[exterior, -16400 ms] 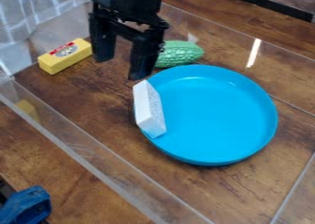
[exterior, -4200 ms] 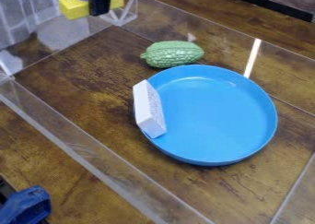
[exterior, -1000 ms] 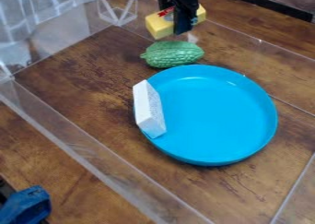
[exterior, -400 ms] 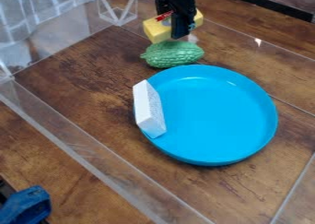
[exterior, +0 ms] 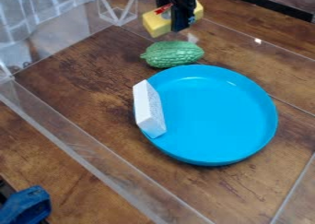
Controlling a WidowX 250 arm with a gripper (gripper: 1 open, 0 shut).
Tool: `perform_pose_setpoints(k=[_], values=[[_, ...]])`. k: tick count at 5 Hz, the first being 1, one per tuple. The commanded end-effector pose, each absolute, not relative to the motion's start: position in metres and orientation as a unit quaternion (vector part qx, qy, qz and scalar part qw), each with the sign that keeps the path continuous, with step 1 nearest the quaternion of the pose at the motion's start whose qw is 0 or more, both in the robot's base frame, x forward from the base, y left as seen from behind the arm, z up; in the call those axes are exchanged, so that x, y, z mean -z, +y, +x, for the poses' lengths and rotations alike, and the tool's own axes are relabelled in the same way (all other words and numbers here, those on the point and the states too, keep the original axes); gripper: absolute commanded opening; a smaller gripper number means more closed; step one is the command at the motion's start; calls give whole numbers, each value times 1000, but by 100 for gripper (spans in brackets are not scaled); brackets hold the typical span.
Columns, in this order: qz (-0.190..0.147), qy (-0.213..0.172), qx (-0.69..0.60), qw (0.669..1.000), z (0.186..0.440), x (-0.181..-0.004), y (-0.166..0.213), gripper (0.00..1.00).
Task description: Put the yellow brick in the blue tray
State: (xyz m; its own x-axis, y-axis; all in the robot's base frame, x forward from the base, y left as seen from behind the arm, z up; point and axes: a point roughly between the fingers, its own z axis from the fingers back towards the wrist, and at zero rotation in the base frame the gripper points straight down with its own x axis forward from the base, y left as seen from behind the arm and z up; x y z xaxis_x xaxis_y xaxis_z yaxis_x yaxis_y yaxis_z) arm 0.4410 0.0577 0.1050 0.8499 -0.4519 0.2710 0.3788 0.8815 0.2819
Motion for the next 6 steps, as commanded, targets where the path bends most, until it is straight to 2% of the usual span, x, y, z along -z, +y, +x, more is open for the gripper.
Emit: perform_pose_setpoints(k=[1, 6], values=[[130, -227, 207, 943, 441, -154, 56, 0], [132, -250, 195, 939, 441, -156, 52, 0]])
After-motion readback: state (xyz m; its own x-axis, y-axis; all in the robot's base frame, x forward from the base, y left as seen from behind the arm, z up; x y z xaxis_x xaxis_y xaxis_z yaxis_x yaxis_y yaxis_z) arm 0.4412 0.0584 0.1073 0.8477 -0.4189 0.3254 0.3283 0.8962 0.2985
